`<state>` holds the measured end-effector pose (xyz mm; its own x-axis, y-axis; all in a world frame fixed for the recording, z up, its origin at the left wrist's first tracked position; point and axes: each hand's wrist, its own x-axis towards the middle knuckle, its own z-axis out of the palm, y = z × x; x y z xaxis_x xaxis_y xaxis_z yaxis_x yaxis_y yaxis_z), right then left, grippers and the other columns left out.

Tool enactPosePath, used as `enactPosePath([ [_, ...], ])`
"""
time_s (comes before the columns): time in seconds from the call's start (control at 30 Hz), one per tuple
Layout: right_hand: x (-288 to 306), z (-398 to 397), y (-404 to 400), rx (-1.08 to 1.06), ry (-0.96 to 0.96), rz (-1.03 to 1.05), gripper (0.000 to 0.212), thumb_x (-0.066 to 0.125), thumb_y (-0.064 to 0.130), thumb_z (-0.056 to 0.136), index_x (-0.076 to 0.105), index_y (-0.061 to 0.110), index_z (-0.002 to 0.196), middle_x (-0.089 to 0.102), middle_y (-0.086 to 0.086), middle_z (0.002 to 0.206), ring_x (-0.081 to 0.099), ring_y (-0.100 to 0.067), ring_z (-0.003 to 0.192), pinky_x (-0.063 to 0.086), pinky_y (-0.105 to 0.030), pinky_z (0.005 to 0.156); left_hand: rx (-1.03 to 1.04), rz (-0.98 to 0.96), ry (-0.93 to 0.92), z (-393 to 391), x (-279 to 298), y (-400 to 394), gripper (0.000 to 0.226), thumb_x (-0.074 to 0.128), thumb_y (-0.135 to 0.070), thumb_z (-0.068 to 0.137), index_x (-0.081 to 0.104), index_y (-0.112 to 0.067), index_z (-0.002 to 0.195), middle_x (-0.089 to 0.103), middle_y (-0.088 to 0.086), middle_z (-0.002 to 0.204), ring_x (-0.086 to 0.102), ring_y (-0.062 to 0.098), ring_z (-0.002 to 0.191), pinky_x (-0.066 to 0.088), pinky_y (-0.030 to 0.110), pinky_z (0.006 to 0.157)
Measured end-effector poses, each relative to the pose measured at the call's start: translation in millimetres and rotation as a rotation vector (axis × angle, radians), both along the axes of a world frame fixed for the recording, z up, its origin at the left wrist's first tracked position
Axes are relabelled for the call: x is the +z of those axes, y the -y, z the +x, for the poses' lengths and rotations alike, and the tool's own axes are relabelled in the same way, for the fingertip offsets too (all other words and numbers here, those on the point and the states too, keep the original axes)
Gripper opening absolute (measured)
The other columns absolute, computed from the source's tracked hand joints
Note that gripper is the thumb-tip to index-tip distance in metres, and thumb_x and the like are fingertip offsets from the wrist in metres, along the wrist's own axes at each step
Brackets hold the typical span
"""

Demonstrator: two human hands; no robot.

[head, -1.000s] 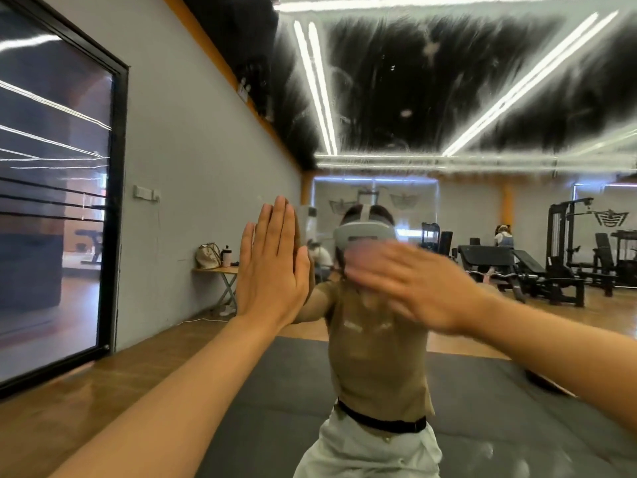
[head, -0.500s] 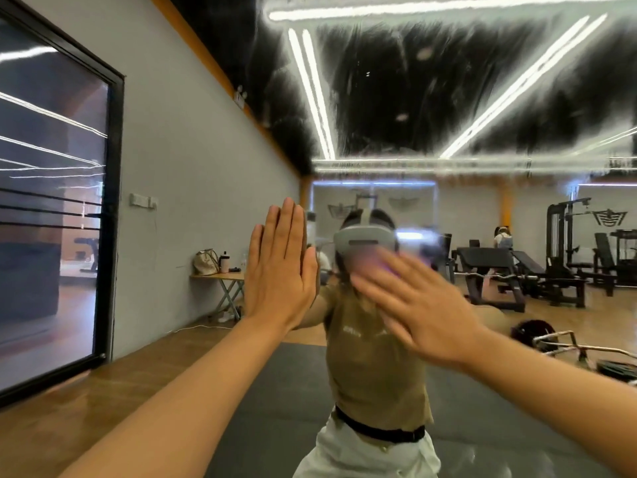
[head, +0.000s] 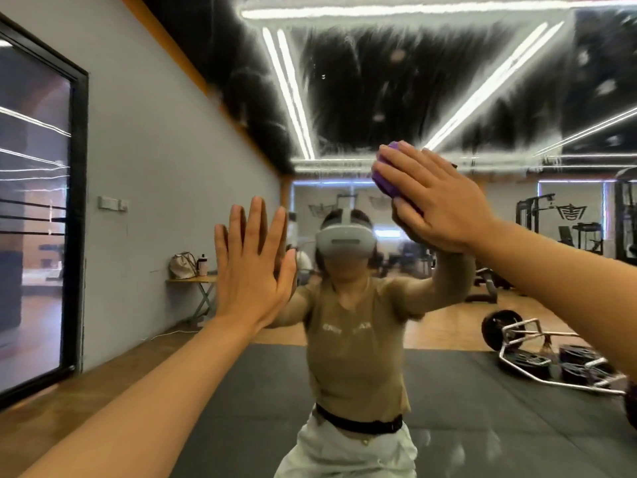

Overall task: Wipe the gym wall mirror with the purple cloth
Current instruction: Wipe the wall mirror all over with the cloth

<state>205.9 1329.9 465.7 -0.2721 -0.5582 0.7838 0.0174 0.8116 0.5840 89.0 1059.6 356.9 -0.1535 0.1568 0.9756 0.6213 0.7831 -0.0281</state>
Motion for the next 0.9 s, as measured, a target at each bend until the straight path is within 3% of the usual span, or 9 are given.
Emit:
enactPosePath([
  [0.13, -38, -6, 6, 0.078, -0.075, -0.162, 0.056, 0.037, 0.031, 0.102, 0.036, 0.013, 0.156, 0.028, -0.008, 0.164, 0.018, -0.025, 0.154, 0.010, -0.041, 0.127, -0.023, -0.029, -0.025, 6, -1, -21, 0.071, 0.031, -0.046, 0.099, 0.013, -0.019, 0.162, 0.000, 0.011, 0.169, -0.005, 0.030, 0.155, -0.015, 0.036, 0.123],
  [0.23, -79, 0, -5, 0.032, -0.009, -0.021, 0.056, 0.040, 0.032, 0.102, 0.037, 0.013, 0.155, 0.027, -0.009, 0.164, 0.019, -0.028, 0.154, 0.018, -0.049, 0.125, 0.002, -0.002, -0.028, 7, -1, -29, 0.071, 0.030, -0.047, 0.099, 0.014, -0.017, 0.162, 0.000, 0.011, 0.169, -0.008, 0.030, 0.154, -0.016, 0.037, 0.123],
  [0.4, -137, 23, -42, -0.066, 0.182, 0.318, 0.057, 0.042, 0.033, 0.103, 0.034, 0.018, 0.157, 0.026, -0.003, 0.166, 0.019, -0.027, 0.154, 0.021, -0.048, 0.123, -0.017, 0.026, -0.018, 9, -4, -34, 0.071, 0.027, -0.046, 0.099, 0.012, -0.017, 0.162, 0.000, 0.012, 0.169, -0.010, 0.028, 0.154, -0.018, 0.036, 0.122],
  [0.57, -131, 26, -64, -0.122, 0.246, 0.451, 0.060, 0.045, 0.034, 0.102, 0.029, 0.023, 0.159, 0.021, 0.000, 0.167, 0.018, -0.023, 0.154, 0.021, -0.044, 0.123, -0.018, 0.023, -0.004, 13, -5, -38, 0.071, 0.027, -0.047, 0.099, 0.014, -0.016, 0.162, 0.000, 0.013, 0.169, -0.011, 0.028, 0.154, -0.018, 0.036, 0.122],
  [0.67, -100, 24, -67, -0.122, 0.289, 0.525, 0.057, 0.036, 0.032, 0.103, 0.030, 0.021, 0.159, 0.021, -0.001, 0.167, 0.017, -0.022, 0.155, 0.018, -0.044, 0.125, -0.006, 0.004, -0.023, 11, -5, -37, 0.072, 0.027, -0.048, 0.100, 0.014, -0.014, 0.162, 0.001, 0.015, 0.169, -0.013, 0.027, 0.153, -0.018, 0.037, 0.122],
  [0.9, 7, 32, -64, -0.070, -0.007, -0.048, 0.057, 0.032, 0.032, 0.102, 0.035, 0.016, 0.156, 0.028, -0.006, 0.164, 0.021, -0.025, 0.153, 0.009, -0.037, 0.126, -0.004, 0.076, 0.008, 19, -6, -52, 0.077, 0.025, -0.054, 0.099, 0.002, -0.014, 0.160, -0.007, 0.014, 0.168, -0.012, 0.033, 0.154, -0.018, 0.039, 0.122],
])
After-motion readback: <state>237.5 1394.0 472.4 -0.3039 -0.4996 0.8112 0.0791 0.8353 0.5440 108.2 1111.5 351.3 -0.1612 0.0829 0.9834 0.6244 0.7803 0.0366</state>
